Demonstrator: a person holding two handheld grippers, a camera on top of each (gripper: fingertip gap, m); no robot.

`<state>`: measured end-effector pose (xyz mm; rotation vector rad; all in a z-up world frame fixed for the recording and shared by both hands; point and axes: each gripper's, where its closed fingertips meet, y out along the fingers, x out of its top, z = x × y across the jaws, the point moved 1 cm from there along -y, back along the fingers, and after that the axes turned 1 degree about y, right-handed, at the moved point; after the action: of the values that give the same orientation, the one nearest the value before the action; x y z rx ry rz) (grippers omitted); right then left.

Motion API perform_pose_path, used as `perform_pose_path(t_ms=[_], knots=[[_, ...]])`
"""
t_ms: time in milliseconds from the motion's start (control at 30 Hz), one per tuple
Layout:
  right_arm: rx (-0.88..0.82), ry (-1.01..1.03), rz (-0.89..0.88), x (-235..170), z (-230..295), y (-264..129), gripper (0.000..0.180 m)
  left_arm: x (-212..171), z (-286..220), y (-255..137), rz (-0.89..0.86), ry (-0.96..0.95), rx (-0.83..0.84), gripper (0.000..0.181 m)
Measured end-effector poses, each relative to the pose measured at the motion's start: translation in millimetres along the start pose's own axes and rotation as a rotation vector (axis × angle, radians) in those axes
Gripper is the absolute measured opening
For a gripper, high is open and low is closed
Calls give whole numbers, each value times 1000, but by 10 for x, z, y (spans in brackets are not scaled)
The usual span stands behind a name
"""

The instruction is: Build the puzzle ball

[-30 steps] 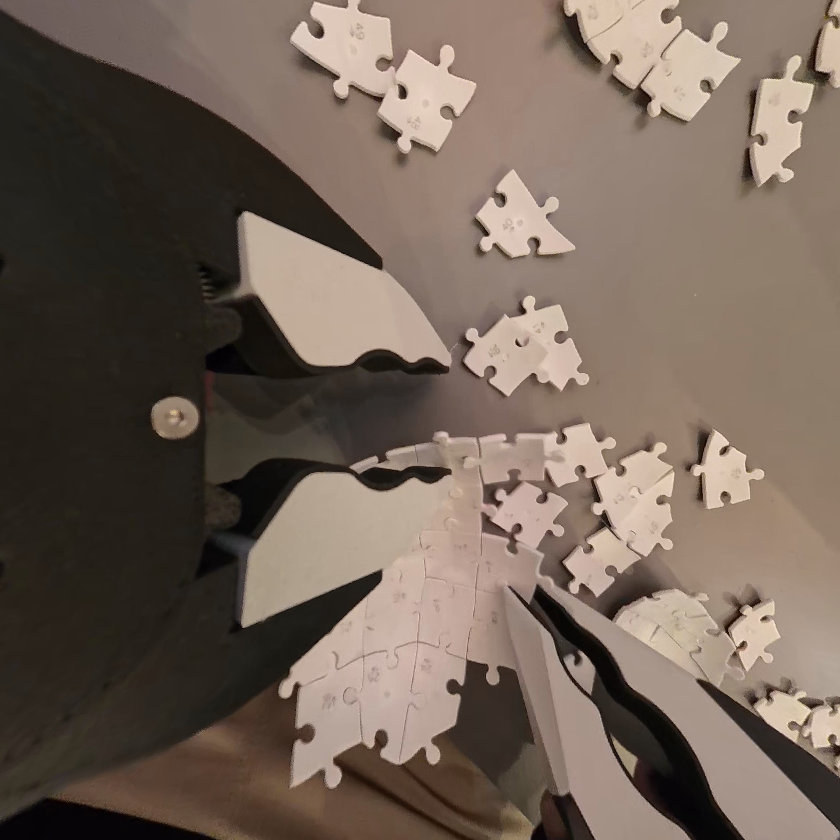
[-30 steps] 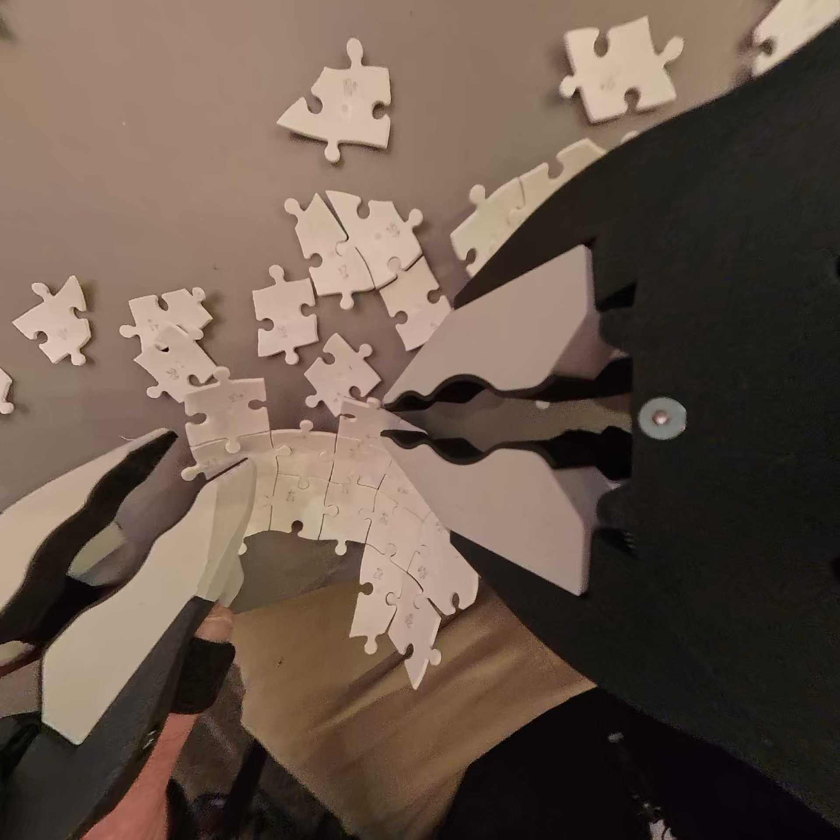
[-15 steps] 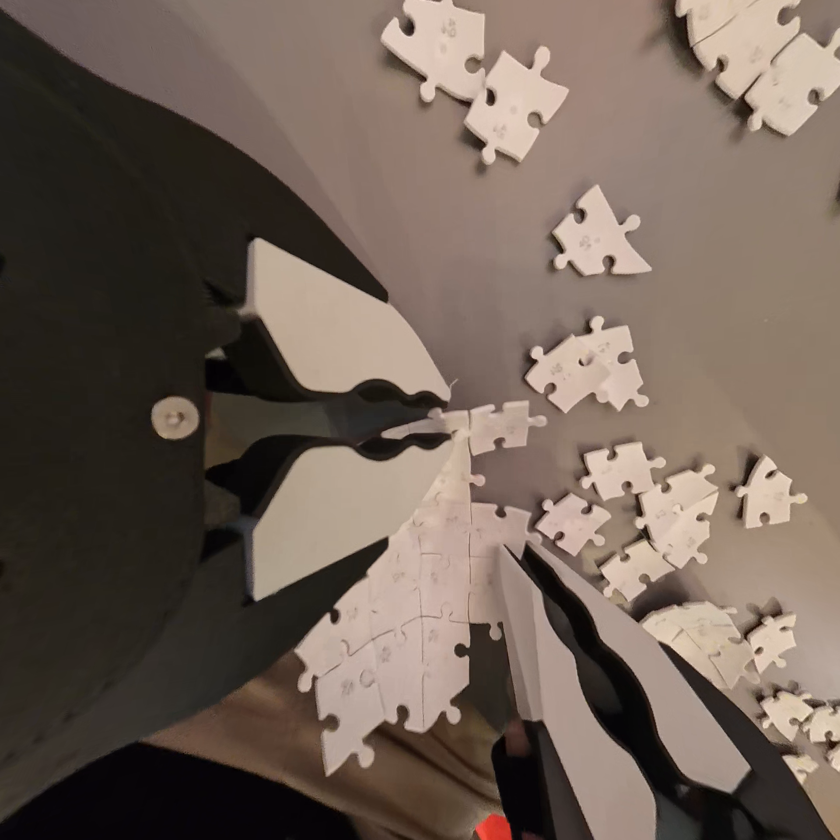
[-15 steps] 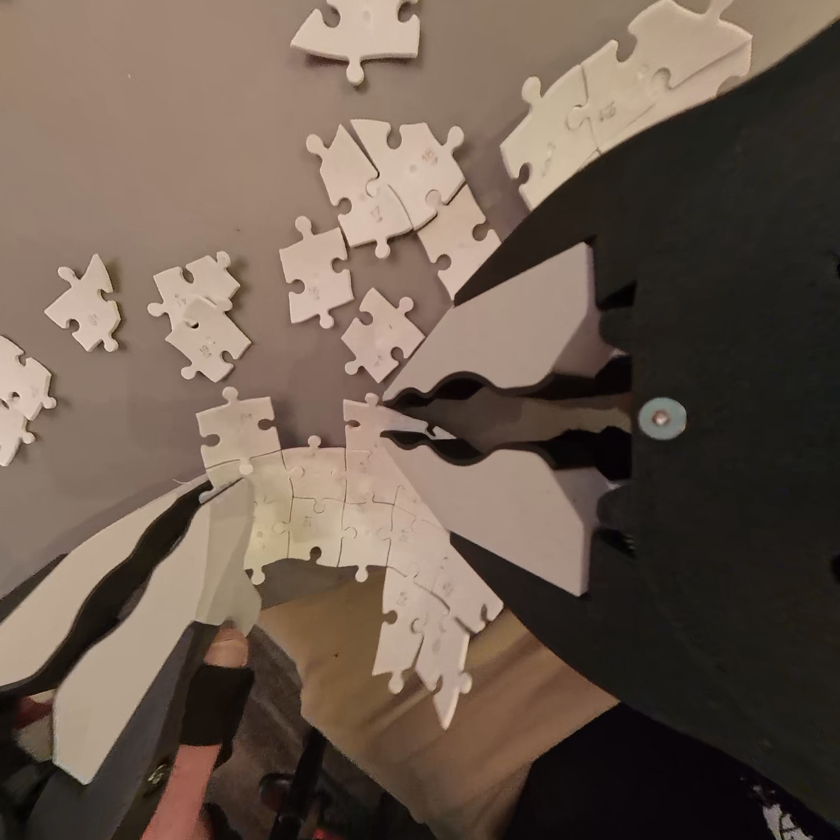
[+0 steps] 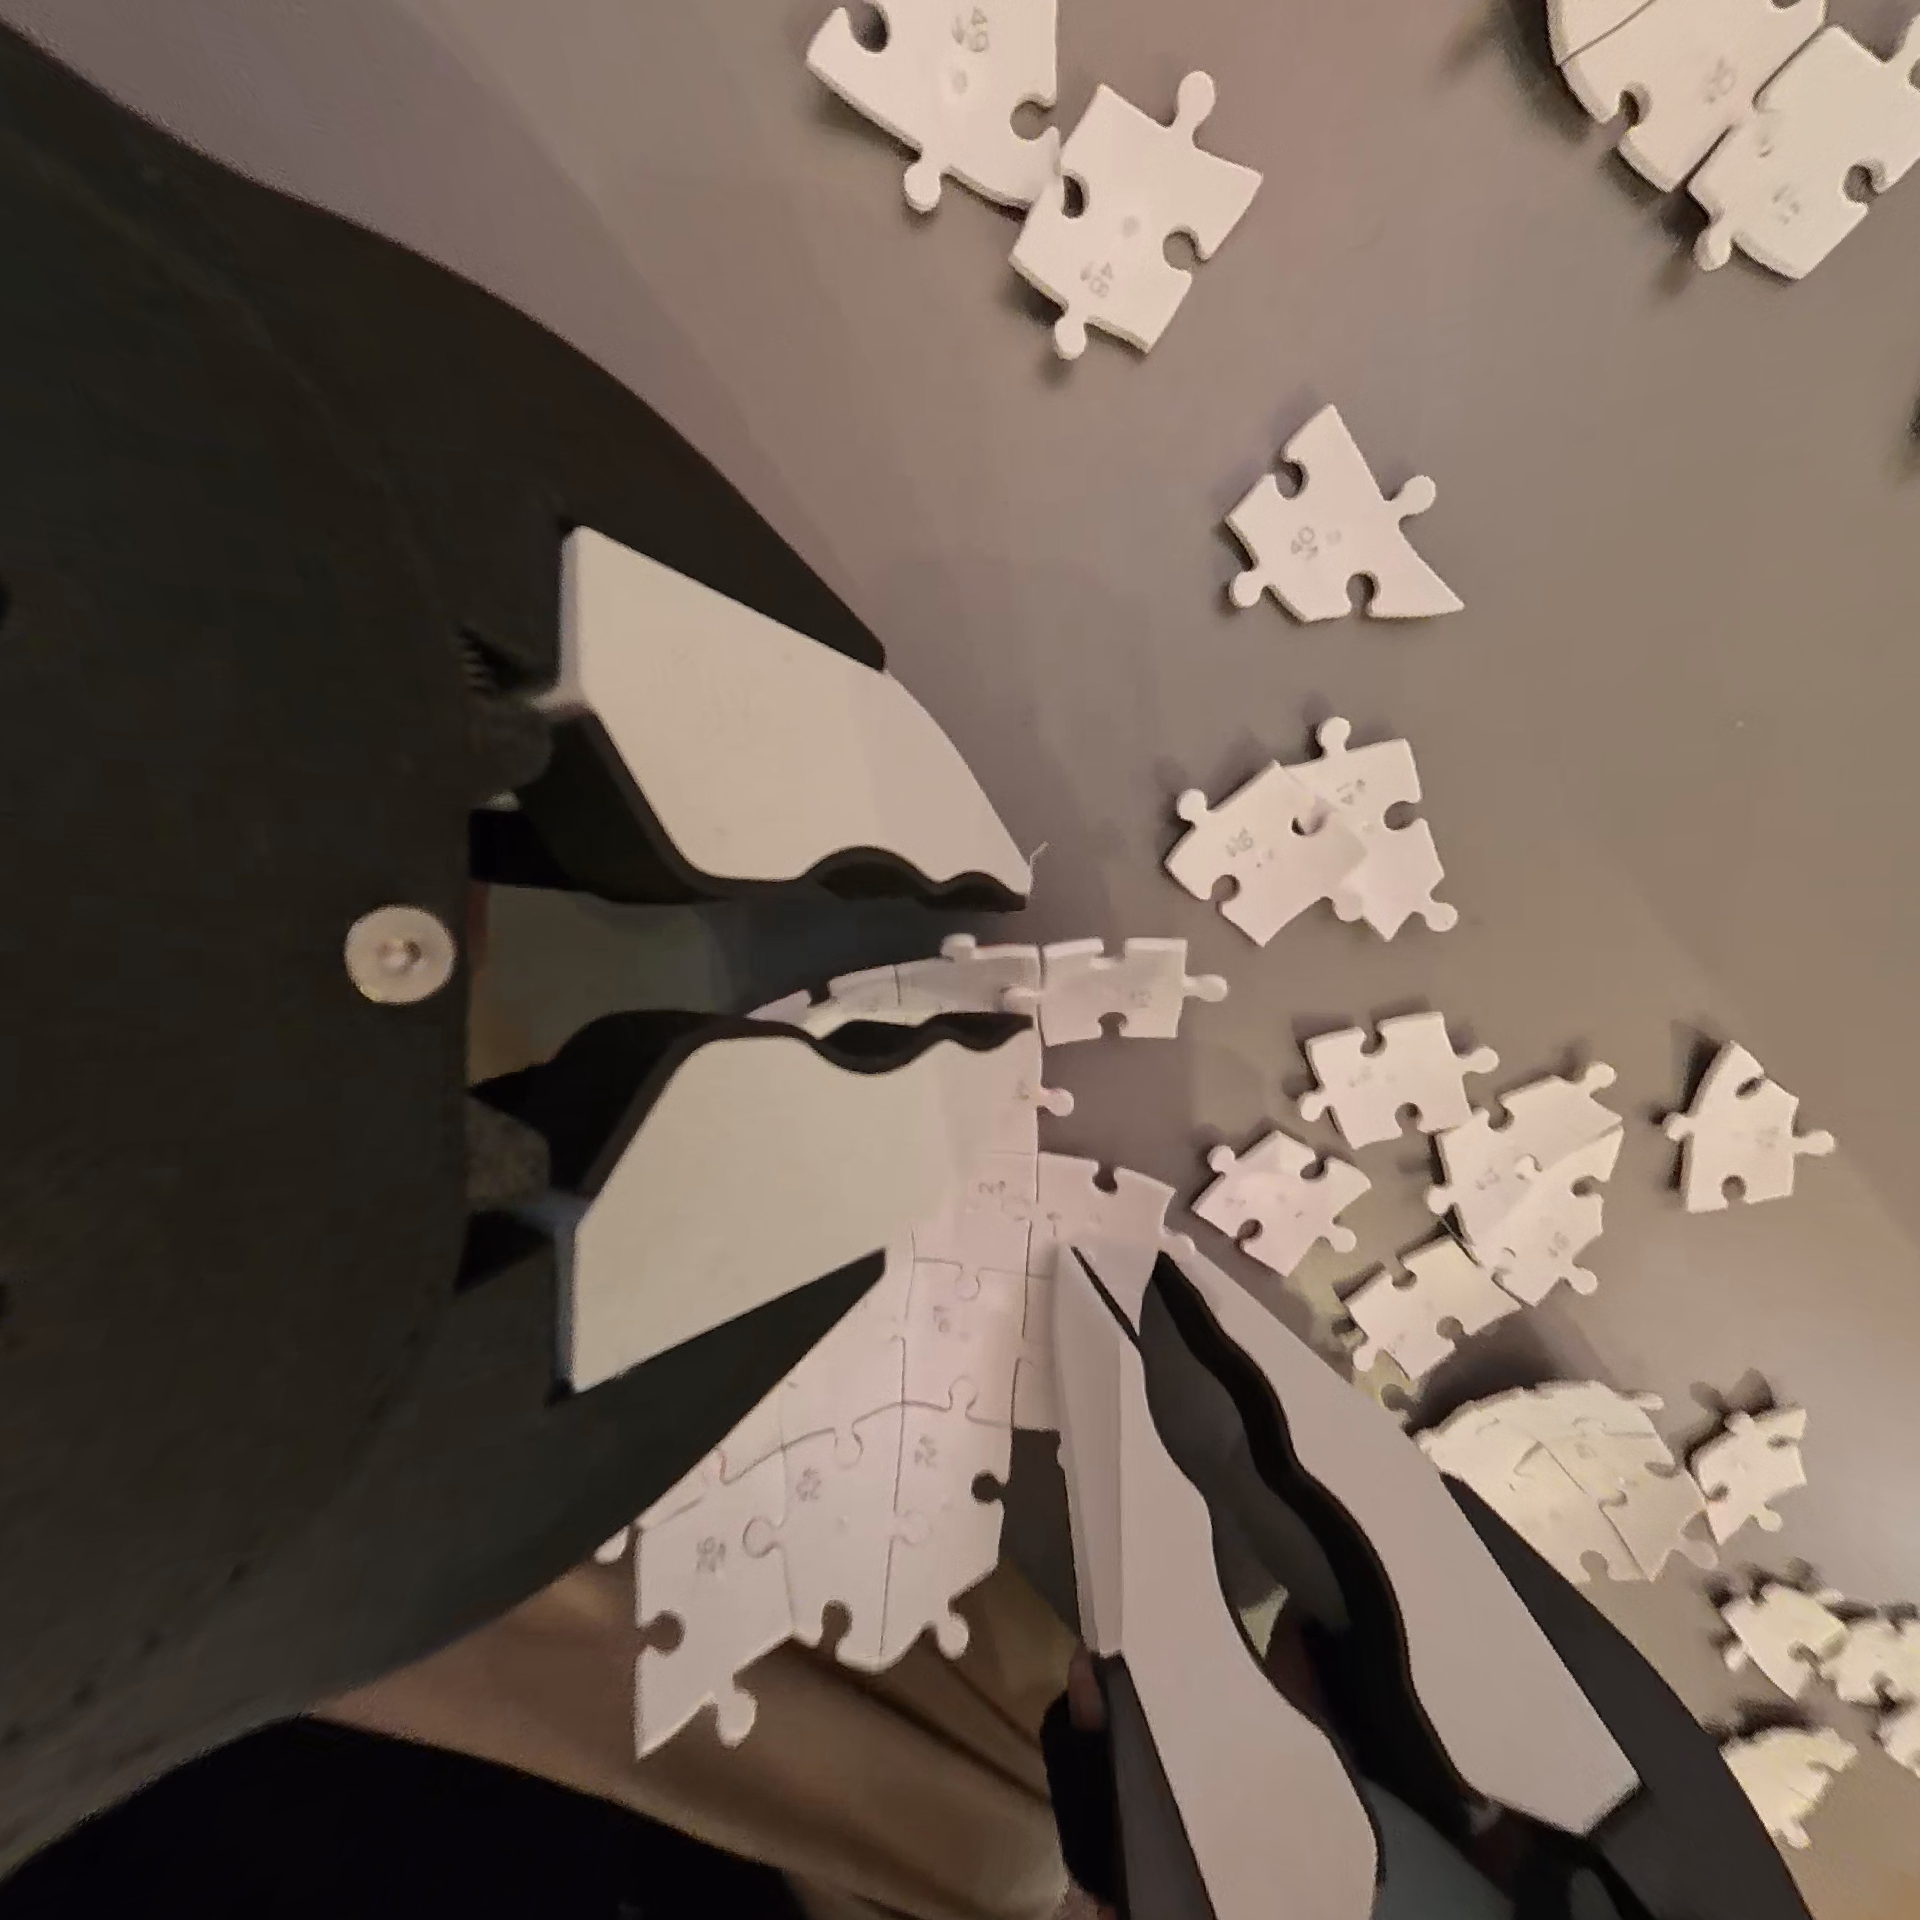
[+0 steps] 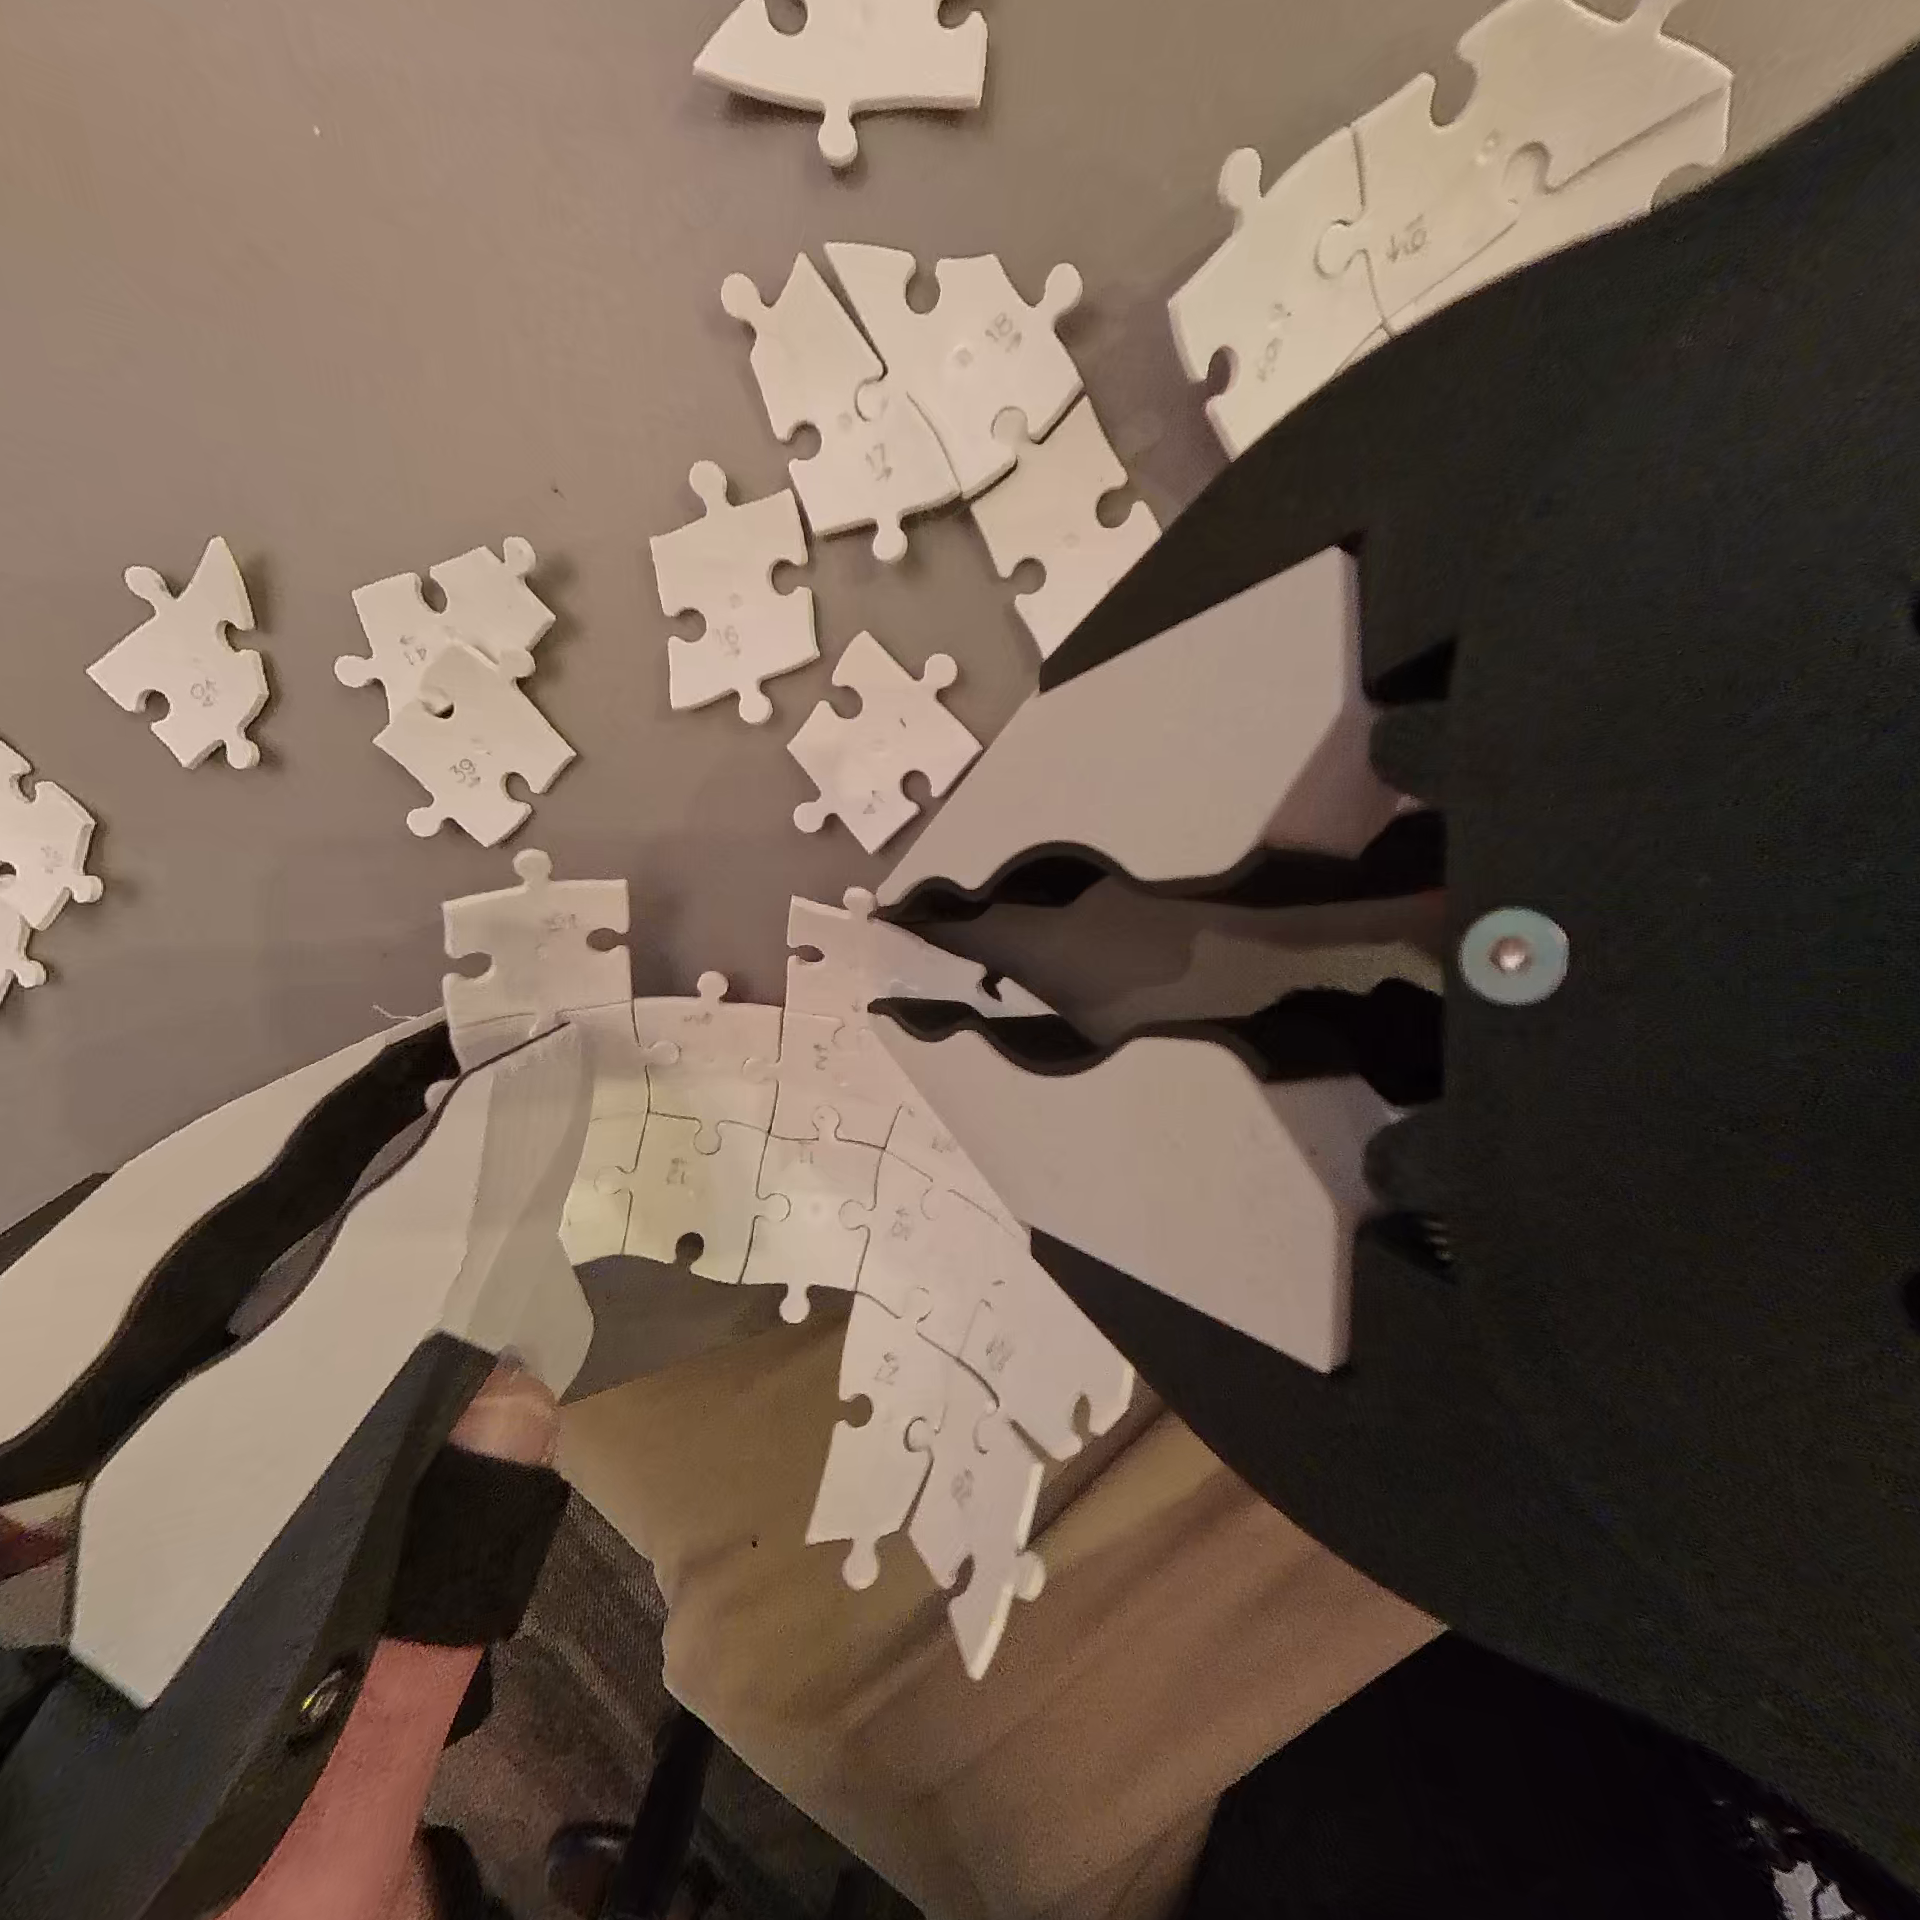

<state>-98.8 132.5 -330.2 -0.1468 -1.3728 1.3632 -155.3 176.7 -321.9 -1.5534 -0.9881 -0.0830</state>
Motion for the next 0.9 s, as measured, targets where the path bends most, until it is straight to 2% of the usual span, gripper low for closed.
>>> perform_pose_path(t_ms=[300,467,567,700,900], knots=[[1,1,-5,12,2,3,14,-6,72,74,23,-29,40,18],[1,-47,-14,84,10,-67,25,-8,84,86,42,-6,39,19],[-15,-128,-75,323,-19,-119,19,-11,82,86,71,30,33,19],[23,-236,-54,565,29,9,6,-13,82,84,85,50,21,19],[35,-305,41,510,9,339,0,-7,90,84,78,51,2,19]])
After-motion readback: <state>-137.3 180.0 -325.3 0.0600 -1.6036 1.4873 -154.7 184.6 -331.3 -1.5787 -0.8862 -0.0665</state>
